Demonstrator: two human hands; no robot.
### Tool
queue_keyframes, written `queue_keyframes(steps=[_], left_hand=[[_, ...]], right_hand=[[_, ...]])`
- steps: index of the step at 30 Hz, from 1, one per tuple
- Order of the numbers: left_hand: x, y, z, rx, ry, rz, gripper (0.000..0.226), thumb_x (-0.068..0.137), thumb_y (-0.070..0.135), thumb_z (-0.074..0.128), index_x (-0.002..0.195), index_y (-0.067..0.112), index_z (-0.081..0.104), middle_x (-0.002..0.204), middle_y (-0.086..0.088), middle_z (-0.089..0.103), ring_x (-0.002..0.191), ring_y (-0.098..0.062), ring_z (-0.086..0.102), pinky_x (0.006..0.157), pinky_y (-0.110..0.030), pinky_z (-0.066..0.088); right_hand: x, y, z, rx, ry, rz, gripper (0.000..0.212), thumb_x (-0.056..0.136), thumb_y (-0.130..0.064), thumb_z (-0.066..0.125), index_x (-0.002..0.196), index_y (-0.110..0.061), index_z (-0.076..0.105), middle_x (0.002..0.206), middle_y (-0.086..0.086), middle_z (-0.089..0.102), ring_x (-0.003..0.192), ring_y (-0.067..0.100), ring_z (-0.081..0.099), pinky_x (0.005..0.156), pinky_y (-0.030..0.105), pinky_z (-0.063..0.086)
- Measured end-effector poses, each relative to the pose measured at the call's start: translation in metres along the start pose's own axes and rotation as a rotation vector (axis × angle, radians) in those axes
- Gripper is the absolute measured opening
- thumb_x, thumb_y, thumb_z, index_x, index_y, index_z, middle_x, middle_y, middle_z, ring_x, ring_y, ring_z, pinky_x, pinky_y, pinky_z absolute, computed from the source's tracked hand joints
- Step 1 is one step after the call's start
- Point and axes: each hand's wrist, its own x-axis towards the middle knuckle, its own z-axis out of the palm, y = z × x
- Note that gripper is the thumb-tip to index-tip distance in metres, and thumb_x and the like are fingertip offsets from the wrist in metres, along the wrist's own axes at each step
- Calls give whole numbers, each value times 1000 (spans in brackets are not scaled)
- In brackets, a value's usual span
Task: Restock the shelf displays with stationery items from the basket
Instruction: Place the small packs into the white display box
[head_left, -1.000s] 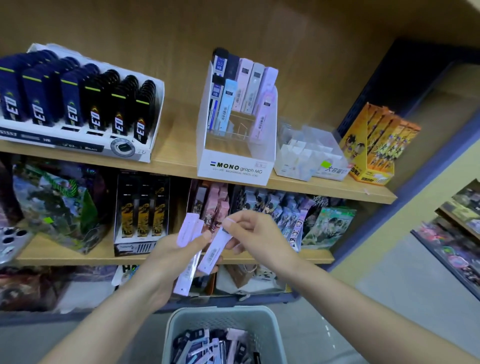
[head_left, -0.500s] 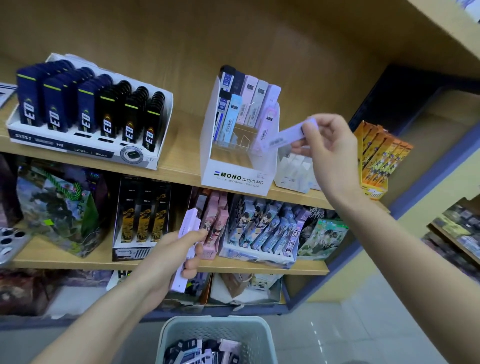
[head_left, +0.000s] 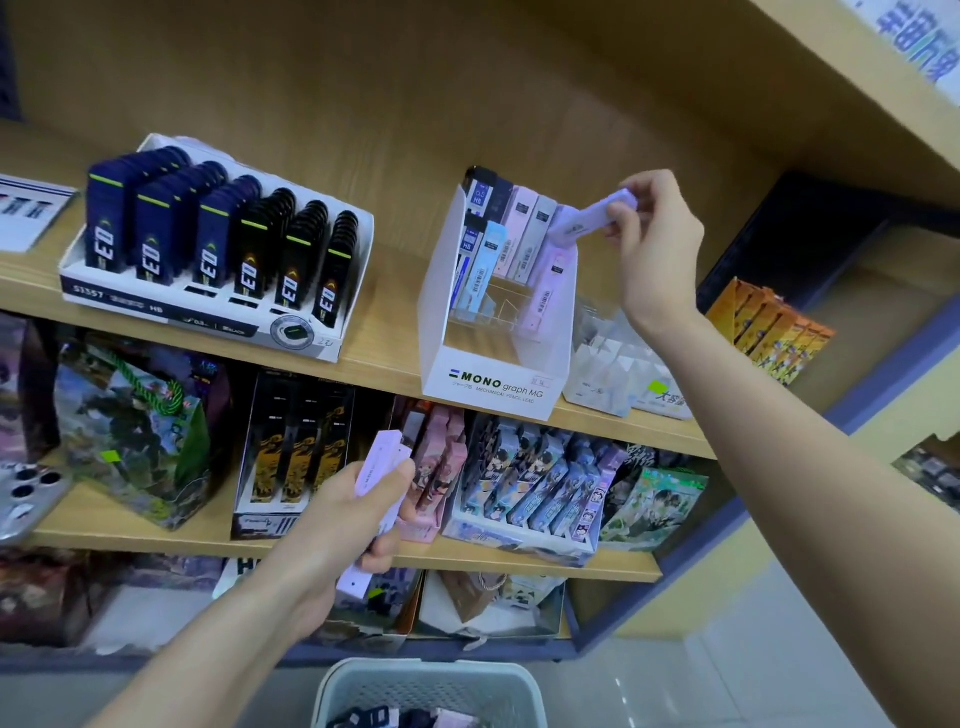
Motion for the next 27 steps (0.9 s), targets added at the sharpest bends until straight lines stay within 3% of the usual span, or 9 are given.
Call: queue_keyframes(steps=[4,11,14,17,20,22,27], left_hand=[[3,4,1,-34,16,-12,19,96,25,52,90,7,50,63,-3,47,39,-9,31,38,-18,25],[11,2,2,-102,27,-6,11,97,11,48,105,3,49,73,-10,57,39,-12,38,38,-22,28],[11,2,1,-109,19,1,15,97,11,49,111,6,50,83,-14,65,43,-14,41,38,-22,32],[8,2,1,-99,12,11,13,98,14,49,111,12,51,87,-14,69,48,-15,42,41,-24,34],[7,4,1,-83,2,20,13,97,17,51,110,16,53,88,-12,70,47,-15,43,45,-26,34],[7,4,1,-70,-5,26,14,96,20,52,110,17,54,89,-11,68,46,-13,44,46,-26,34],[7,3,1,-62,-20,30,16,96,21,53,111,15,54,81,-7,64,44,-11,38,42,-22,29]], right_hand=[[13,5,-3,-49,-81,-30,12,92,-6,48,97,-10,58,85,2,59,74,21,58,74,34,51],[43,-4,-6,-190,-255,-85,19,85,-3,56,100,-6,67,83,9,62,67,18,57,73,29,49],[51,-4,-2,-263,-293,-81,23,86,-3,59,107,-5,69,93,10,63,66,12,56,73,19,45],[49,0,3,-334,-405,-115,21,86,-3,64,106,-3,71,97,12,68,81,21,60,64,6,37],[37,7,9,-327,-374,-156,20,88,-2,62,105,-2,72,96,18,67,82,29,57,67,16,40],[28,12,11,-348,-312,-164,24,92,-4,58,114,-4,68,104,16,64,88,22,56,73,19,37],[12,17,15,-485,-320,-150,44,98,-4,40,142,-11,42,129,13,55,115,30,52,86,34,43]])
